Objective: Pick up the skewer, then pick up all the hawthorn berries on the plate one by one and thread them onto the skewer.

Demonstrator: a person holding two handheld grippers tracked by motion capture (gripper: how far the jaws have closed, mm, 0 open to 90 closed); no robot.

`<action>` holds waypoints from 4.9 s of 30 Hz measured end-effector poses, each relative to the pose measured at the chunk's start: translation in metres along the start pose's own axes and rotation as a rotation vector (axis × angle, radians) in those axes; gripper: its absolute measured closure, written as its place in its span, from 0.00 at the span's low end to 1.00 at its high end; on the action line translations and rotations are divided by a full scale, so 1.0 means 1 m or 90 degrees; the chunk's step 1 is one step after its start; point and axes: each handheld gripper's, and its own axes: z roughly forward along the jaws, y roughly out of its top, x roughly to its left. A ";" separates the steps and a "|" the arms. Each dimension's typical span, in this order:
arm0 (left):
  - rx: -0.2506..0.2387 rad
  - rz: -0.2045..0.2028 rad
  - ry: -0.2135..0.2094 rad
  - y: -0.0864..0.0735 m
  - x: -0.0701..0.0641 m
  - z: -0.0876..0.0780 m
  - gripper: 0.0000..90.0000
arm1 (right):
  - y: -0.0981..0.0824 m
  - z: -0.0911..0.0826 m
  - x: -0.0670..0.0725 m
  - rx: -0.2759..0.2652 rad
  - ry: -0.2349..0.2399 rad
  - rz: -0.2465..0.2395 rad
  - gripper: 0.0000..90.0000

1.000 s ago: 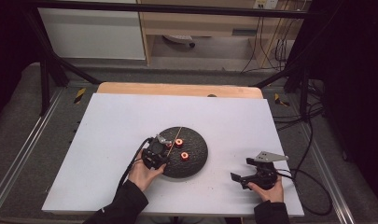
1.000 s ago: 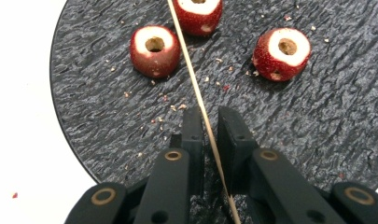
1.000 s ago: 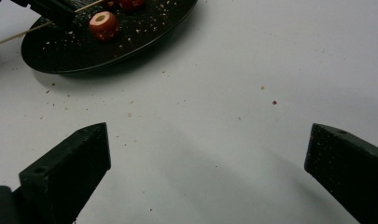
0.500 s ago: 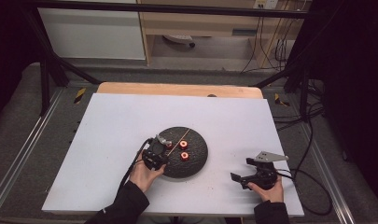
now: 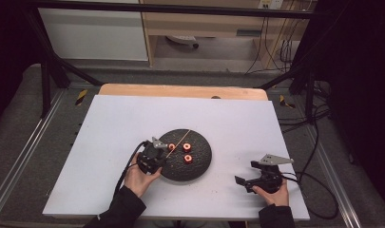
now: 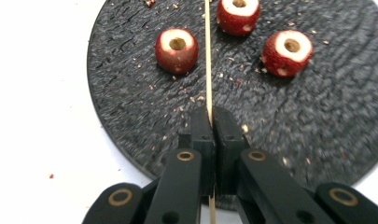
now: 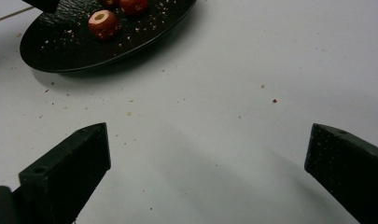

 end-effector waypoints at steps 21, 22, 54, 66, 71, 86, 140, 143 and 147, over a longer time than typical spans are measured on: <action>-0.128 0.025 -0.064 -0.055 0.042 -0.044 0.98 | 0.000 0.002 0.001 0.005 0.001 0.013 0.01; -0.130 0.025 -0.062 -0.057 0.043 -0.045 0.98 | 0.000 0.002 0.001 0.005 0.001 0.013 0.01; -0.208 0.012 -0.103 -0.097 0.056 -0.052 0.98 | 0.036 0.029 0.034 0.021 -0.012 -0.004 0.01; -0.204 0.016 -0.104 -0.098 0.056 -0.051 0.98 | 0.066 0.053 0.051 0.063 -0.005 -0.015 0.02; -0.204 0.017 -0.103 -0.098 0.056 -0.051 0.98 | 0.091 0.075 0.068 0.095 0.015 -0.044 0.04; -0.204 0.020 -0.102 -0.098 0.056 -0.051 0.98 | 0.126 0.110 0.094 0.185 0.022 -0.091 0.25; -0.204 0.020 -0.097 -0.098 0.054 -0.050 0.98 | 0.150 0.137 0.102 0.271 0.029 -0.016 0.69; -0.207 0.019 -0.096 -0.098 0.054 -0.050 0.98 | 0.151 0.129 0.103 0.238 0.027 -0.011 0.70; -0.210 0.015 -0.094 -0.098 0.054 -0.051 0.98 | 0.146 0.117 0.099 0.177 0.036 0.009 0.70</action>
